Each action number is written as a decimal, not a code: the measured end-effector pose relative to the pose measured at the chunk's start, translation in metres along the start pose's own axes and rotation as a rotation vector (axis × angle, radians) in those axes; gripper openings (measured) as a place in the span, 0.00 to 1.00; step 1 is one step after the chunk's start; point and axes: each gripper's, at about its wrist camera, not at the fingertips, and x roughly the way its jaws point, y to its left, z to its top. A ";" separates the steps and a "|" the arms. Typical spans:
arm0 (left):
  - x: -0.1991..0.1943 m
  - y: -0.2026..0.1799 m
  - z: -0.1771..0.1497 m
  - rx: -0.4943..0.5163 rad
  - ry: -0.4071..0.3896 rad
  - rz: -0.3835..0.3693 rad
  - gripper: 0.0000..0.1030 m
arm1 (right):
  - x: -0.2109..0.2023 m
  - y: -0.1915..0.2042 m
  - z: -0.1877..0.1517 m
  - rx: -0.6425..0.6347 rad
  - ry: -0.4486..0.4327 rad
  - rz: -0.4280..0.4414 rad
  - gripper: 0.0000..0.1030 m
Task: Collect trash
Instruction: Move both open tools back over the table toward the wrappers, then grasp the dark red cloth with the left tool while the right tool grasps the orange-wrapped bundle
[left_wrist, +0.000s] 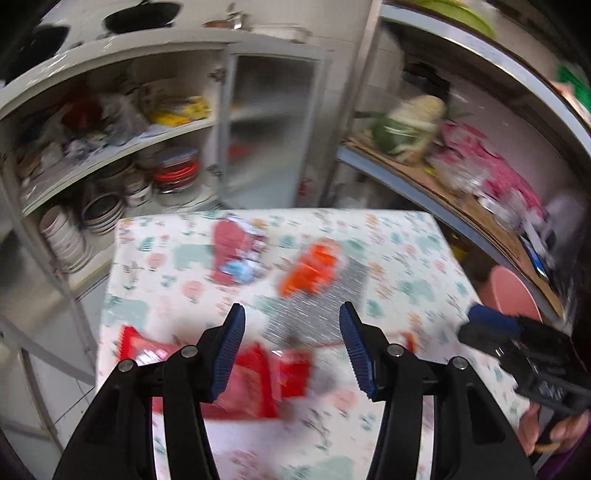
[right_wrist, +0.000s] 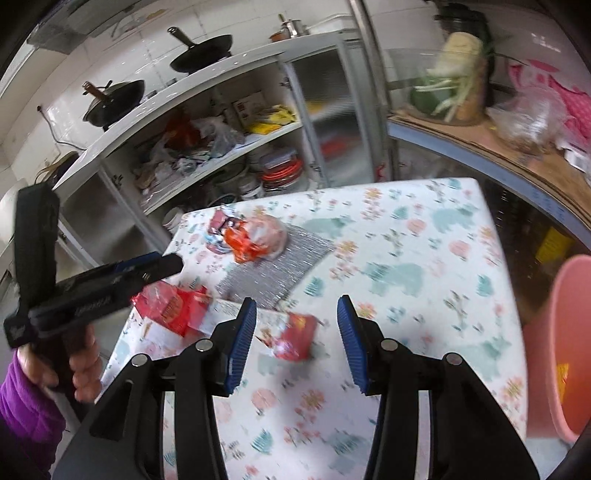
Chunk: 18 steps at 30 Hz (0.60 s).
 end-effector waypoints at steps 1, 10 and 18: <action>0.005 0.006 0.005 -0.014 0.011 0.011 0.51 | 0.004 0.003 0.003 -0.008 0.004 0.007 0.45; 0.053 0.024 0.041 -0.061 0.091 0.057 0.51 | 0.034 0.018 0.026 -0.045 0.033 0.037 0.46; 0.092 0.033 0.061 -0.076 0.145 0.132 0.51 | 0.059 0.027 0.044 -0.059 0.058 0.059 0.52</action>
